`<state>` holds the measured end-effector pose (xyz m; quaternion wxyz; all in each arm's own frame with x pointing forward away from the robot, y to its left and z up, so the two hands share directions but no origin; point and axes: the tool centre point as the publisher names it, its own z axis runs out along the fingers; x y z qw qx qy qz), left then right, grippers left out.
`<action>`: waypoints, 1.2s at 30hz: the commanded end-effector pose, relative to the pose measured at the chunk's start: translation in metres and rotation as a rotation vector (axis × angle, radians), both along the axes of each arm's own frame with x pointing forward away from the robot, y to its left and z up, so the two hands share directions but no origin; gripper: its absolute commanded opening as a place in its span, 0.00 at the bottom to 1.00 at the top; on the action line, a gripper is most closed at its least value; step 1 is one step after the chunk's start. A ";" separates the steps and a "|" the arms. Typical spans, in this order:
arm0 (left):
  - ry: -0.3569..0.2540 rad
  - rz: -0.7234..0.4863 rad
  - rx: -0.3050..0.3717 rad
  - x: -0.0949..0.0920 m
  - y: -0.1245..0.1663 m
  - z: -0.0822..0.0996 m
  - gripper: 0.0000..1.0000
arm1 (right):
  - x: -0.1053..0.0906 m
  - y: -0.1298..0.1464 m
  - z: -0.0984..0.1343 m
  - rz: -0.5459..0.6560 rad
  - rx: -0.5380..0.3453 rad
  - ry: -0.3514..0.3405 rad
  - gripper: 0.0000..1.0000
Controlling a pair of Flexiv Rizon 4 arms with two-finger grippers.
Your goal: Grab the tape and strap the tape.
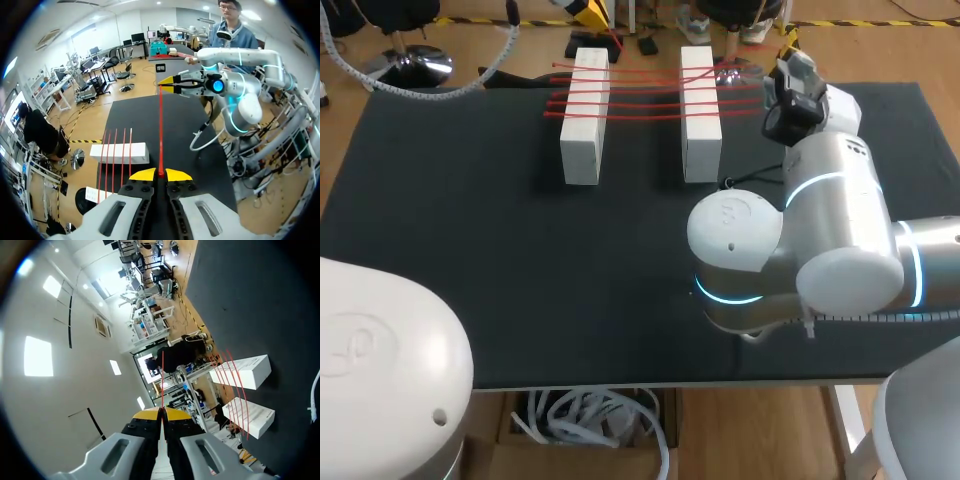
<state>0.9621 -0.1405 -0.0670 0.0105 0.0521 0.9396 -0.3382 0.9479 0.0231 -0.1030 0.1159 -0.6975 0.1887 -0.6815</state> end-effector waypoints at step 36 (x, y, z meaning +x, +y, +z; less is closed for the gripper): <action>0.001 0.000 0.004 0.000 0.000 0.001 0.00 | 0.008 0.017 0.049 0.237 -1.325 -0.137 0.00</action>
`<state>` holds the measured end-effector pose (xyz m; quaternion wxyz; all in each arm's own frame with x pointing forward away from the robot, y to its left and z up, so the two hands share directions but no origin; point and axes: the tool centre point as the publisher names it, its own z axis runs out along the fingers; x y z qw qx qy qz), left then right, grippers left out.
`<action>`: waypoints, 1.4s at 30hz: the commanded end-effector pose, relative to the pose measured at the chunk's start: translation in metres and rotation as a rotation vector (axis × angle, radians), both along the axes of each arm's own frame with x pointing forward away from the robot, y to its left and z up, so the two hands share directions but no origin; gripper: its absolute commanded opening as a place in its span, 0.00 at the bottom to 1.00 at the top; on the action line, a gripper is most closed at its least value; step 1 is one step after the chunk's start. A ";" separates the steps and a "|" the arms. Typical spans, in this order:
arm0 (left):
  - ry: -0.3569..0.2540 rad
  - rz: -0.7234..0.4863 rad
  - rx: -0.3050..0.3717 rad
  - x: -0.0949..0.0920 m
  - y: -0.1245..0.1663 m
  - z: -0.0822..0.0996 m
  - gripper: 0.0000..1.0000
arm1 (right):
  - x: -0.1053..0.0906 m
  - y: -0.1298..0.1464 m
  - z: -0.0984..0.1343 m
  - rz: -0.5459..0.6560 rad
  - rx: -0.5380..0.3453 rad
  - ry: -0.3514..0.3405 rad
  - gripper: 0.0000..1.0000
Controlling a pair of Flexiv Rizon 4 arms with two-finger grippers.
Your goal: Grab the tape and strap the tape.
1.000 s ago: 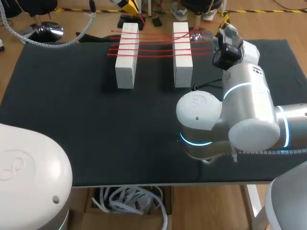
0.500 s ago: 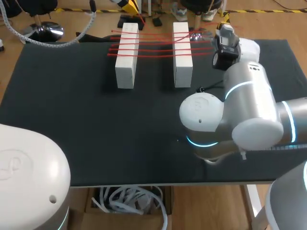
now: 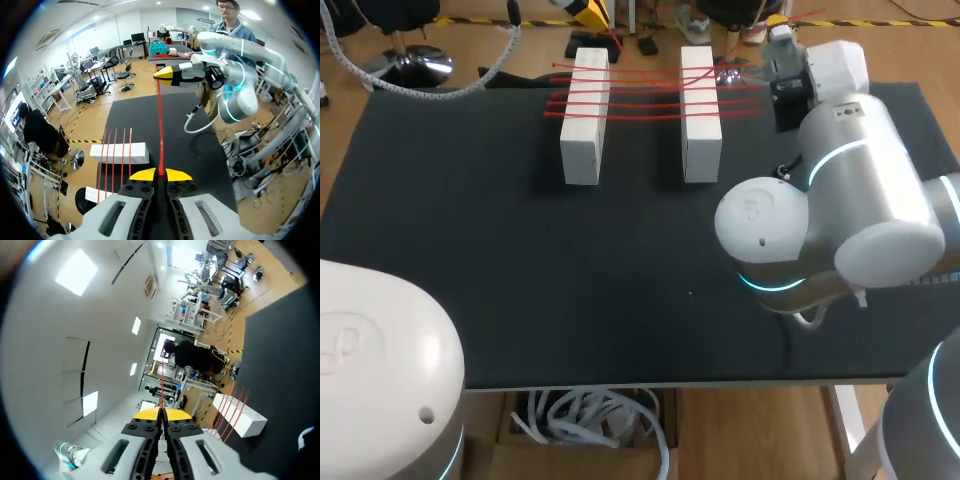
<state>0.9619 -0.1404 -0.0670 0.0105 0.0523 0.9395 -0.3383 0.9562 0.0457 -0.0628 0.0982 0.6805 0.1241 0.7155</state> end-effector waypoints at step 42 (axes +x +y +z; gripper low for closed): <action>0.001 0.000 0.004 0.000 0.000 0.001 0.00 | 0.006 0.015 0.026 0.032 -1.572 0.153 0.00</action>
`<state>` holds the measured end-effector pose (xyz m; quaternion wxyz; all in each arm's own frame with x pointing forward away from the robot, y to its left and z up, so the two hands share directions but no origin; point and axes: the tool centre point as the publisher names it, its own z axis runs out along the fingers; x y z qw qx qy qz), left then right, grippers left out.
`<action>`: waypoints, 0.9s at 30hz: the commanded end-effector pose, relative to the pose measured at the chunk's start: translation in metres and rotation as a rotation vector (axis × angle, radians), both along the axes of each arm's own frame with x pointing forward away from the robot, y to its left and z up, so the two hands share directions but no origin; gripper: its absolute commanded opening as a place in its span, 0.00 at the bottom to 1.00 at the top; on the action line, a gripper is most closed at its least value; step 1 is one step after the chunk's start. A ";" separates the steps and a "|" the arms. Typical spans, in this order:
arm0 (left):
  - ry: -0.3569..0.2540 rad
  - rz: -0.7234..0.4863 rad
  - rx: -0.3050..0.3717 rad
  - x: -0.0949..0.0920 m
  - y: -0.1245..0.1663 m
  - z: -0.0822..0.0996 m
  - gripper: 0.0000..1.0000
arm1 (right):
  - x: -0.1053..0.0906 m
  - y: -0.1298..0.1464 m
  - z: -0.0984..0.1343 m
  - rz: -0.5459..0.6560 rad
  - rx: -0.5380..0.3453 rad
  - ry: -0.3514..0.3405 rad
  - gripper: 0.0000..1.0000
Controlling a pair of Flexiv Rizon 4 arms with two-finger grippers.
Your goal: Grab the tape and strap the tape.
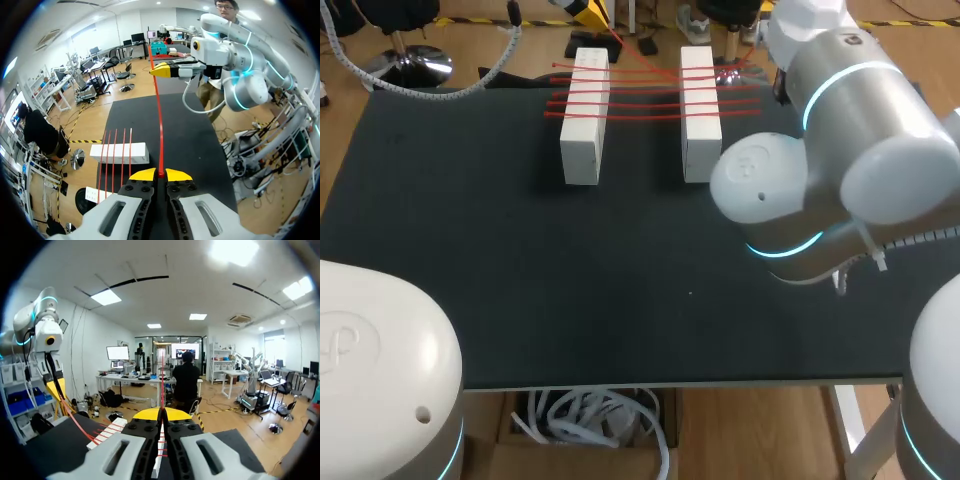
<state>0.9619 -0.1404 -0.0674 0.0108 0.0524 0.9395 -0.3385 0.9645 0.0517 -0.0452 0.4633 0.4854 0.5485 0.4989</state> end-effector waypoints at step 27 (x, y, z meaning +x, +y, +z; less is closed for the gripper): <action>0.002 0.000 0.005 0.000 0.000 0.001 0.00 | -0.004 0.011 0.010 -0.080 -0.295 0.070 0.00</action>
